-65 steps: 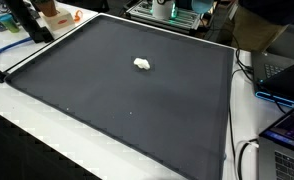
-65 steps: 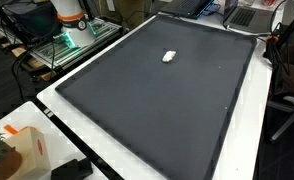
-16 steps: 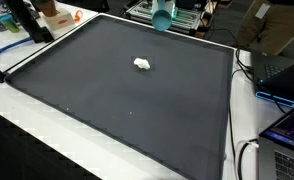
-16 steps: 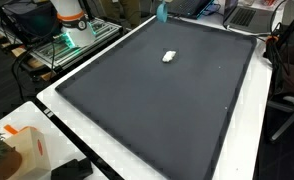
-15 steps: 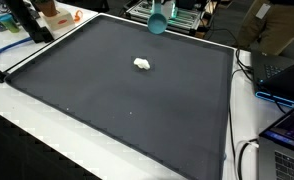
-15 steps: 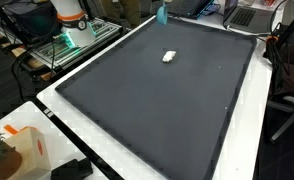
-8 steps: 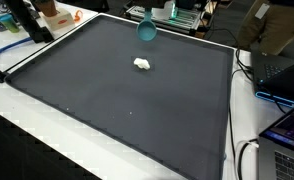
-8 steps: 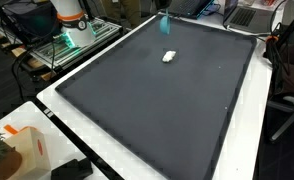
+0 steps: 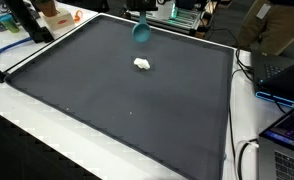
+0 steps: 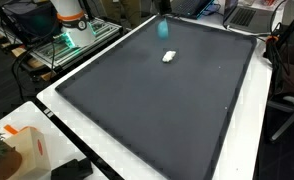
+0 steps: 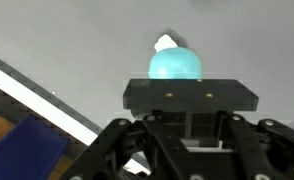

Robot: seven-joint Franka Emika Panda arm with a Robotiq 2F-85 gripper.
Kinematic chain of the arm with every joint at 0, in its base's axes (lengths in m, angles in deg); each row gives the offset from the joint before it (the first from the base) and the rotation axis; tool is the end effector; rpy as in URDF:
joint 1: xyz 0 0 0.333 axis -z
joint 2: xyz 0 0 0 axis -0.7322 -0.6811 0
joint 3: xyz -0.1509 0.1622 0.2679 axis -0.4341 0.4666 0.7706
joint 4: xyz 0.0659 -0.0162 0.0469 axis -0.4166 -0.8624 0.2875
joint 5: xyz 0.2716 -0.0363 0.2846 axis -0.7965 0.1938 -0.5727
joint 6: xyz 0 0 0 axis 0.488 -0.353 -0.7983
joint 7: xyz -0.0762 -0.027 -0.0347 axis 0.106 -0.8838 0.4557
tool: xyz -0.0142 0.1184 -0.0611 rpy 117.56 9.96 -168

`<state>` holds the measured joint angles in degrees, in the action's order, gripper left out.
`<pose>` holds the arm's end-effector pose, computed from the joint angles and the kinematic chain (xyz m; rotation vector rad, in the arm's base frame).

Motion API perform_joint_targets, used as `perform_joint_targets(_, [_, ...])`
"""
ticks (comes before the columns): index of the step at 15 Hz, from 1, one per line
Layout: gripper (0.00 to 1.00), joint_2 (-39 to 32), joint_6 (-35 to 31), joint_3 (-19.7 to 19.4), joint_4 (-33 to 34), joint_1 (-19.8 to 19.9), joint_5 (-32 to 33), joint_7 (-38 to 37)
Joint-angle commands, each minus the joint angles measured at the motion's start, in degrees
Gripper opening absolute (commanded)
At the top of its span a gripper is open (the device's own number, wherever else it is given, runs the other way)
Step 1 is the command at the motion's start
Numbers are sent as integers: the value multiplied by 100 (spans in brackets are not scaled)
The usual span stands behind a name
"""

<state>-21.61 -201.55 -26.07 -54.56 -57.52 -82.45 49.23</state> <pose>0.4449 0.0883 0.4232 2.8119 1.1790 0.4281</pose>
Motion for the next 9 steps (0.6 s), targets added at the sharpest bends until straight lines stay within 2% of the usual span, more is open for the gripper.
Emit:
perform_joint_targets(1, [22, -128, 390, -459, 285, -427, -714, 1536])
perform_joint_targets(2, [22, -237, 530, -536, 366, -490, -991, 1942])
perform_joint_targets(3, [47, -76, 292, -249, 207, -214, -633, 1274])
perform_joint_targets(5, [47, -163, 391, -318, 280, -267, -876, 1718])
perform_joint_targets(6, [22, -201, 392, -322, 299, -272, -895, 1776])
perform_joint_targets(9, [22, -503, 241, -225, 239, -188, -602, 1890])
